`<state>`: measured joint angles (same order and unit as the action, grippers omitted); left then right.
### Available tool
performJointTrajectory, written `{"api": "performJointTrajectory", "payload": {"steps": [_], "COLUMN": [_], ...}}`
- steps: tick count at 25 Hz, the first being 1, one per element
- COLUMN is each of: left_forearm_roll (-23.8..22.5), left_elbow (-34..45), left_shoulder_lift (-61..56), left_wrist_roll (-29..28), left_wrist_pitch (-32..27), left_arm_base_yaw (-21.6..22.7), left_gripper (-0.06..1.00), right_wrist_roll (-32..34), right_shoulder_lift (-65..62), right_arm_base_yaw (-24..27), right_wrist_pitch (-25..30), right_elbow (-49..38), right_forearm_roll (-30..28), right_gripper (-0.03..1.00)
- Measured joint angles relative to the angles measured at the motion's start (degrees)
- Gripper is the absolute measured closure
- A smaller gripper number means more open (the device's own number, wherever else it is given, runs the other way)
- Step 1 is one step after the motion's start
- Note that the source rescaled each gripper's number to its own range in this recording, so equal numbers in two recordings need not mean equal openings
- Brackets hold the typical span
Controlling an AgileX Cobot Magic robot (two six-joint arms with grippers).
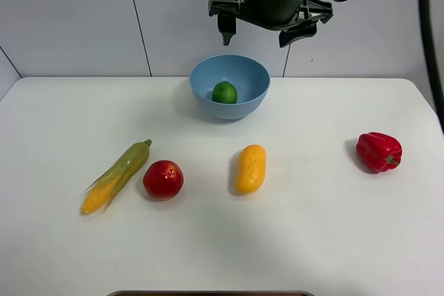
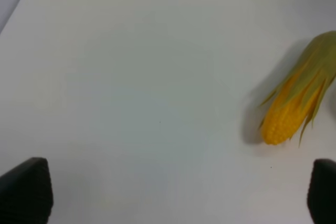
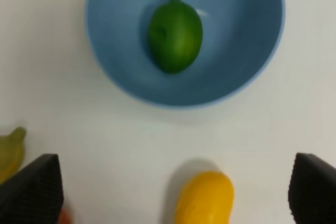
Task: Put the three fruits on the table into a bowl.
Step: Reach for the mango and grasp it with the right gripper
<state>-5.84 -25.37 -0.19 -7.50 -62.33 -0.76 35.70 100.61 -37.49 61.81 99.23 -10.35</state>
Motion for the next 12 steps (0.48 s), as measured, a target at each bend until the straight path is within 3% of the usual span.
{"api": "performJointTrajectory", "payload": {"steps": [12], "left_forearm_roll": [0.00], "left_elbow": [0.00], "left_shoulder_lift": [0.00], "left_wrist_roll": [0.00], "left_wrist_pitch": [0.00], "left_arm_base_yaw": [0.00], "left_gripper": [-0.06], "right_wrist_roll": [-1.55], "right_shoulder_lift": [-10.00], "right_arm_base_yaw": [0.31], "right_wrist_pitch": [7.24], "right_elbow": [0.00], "right_forearm_roll": [-0.22], "right_gripper": [0.07]}}
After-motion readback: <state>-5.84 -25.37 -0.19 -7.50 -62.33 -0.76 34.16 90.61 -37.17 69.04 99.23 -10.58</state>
